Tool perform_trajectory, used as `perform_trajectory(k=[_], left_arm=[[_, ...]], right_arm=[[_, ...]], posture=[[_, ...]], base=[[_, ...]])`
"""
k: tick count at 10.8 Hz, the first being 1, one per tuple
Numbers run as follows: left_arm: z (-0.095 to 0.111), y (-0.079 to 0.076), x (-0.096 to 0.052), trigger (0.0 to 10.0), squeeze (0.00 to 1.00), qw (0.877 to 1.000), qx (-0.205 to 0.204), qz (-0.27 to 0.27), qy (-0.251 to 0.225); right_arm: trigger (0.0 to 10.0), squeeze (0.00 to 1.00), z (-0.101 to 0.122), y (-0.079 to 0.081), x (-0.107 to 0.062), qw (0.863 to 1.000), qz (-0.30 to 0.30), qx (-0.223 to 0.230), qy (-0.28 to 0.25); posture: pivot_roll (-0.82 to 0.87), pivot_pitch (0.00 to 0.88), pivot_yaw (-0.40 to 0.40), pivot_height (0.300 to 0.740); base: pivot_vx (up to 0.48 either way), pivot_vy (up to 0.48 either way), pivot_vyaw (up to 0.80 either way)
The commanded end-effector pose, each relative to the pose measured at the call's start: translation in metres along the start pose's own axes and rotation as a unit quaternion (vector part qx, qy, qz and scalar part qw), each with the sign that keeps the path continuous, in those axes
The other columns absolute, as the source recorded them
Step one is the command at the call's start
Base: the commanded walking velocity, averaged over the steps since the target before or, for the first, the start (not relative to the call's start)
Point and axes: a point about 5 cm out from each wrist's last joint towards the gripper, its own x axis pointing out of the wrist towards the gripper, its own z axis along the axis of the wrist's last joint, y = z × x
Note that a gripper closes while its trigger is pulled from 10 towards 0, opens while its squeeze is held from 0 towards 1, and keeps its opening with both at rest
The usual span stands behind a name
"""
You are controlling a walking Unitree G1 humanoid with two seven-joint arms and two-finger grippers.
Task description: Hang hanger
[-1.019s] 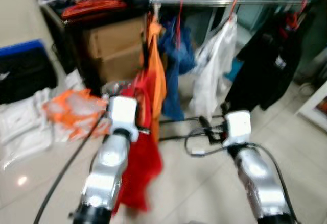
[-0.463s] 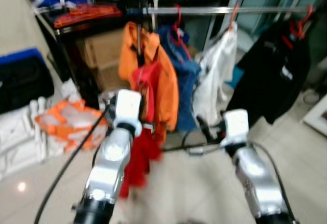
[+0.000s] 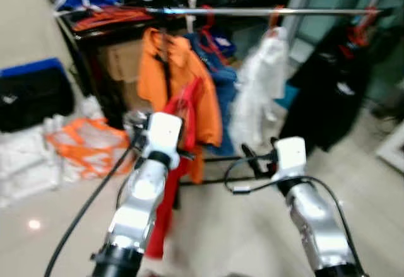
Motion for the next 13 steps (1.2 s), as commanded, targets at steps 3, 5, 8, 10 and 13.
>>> perform_trajectory(k=[3, 5, 8, 10, 13], left_arm=[[0.007, 0.026, -0.007, 10.0, 0.0, 0.998, -0.017, 0.06, -0.03], [0.002, 0.033, -0.014, 10.0, 0.0, 0.996, -0.02, 0.078, -0.031], [0.006, 0.035, -0.012, 10.0, 0.0, 0.996, -0.024, 0.081, -0.044], [0.009, 0.032, -0.01, 10.0, 0.0, 0.996, -0.035, 0.072, -0.048], [-0.021, 0.033, -0.074, 10.0, 0.0, 1.0, 0.002, 0.029, 0.004]], right_arm=[[10.0, 0.0, 0.004, -0.025, 0.005, 0.994, -0.106, -0.02, -0.013], [10.0, 0.0, 0.011, -0.034, 0.004, 0.99, -0.13, -0.02, -0.044], [10.0, 0.0, 0.0, -0.036, 0.0, 0.987, -0.154, 0.003, -0.049], [10.0, 0.0, -0.001, -0.022, 0.001, 0.993, -0.106, -0.02, -0.052], [10.0, 0.0, -0.03, -0.036, -0.085, 0.993, -0.1, -0.059, 0.0]], posture=[[-0.07, 0.023, -0.021, 0.74], [-0.05, 0.019, -0.033, 0.74], [-0.04, 0.012, -0.037, 0.74], [-0.05, 0.01, -0.033, 0.74], [-0.06, 0.001, -0.05, 0.74]], base=[[0.0, -0.446, 0.0], [0.242, -0.412, 0.0], [0.256, -0.404, 0.0], [0.296, -0.375, 0.0], [0.31, -0.363, 0.0]])
